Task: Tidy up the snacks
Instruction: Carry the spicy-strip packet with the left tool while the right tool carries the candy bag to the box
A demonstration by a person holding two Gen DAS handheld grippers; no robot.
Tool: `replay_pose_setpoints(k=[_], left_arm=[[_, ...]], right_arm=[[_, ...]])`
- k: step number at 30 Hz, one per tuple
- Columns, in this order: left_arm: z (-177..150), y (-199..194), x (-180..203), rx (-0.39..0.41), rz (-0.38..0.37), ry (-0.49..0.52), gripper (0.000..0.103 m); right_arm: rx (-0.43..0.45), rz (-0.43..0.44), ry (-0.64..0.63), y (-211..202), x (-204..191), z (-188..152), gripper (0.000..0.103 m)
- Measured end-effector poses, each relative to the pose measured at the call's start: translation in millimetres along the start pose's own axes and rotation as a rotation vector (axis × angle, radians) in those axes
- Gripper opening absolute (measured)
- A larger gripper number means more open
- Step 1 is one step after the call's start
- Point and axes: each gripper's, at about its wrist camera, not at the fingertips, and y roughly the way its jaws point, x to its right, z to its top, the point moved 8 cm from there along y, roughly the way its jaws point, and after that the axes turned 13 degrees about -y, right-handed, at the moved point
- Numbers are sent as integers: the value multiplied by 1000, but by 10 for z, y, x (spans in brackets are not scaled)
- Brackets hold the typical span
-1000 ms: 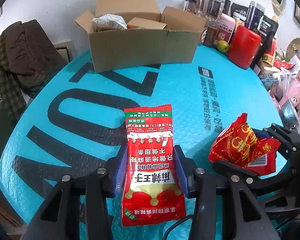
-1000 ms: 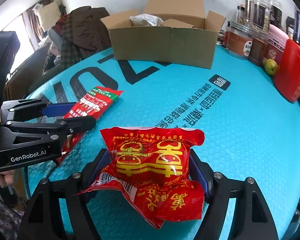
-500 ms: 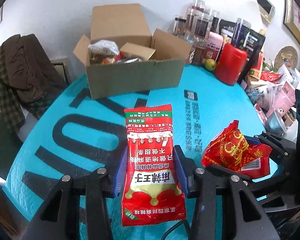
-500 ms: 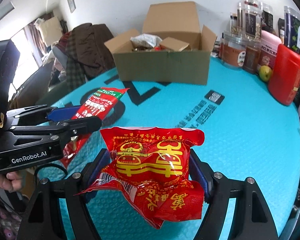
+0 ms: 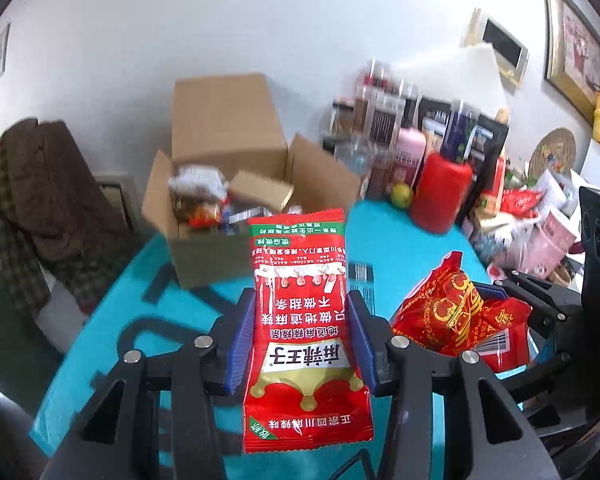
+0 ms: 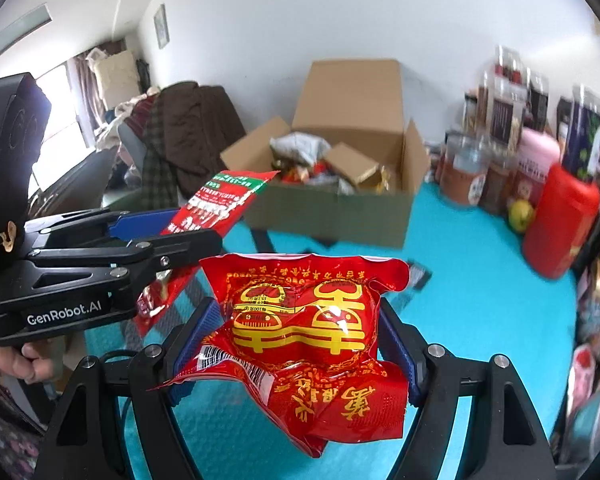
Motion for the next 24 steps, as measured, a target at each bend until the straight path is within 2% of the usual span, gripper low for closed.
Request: replay_pose_setpoints(k=[13,18,24], left_arm=[[777,10,125,146,-40,4,44],[1100,123,94,196,-39,1,45],[1447,387,-5,217,-29,-20,44]], right_arm=[[119,-36,-52,-61,303,773,77],[152,-43,-66,30,459,1045,77],[179,-65,-88,231,664,1354,77]])
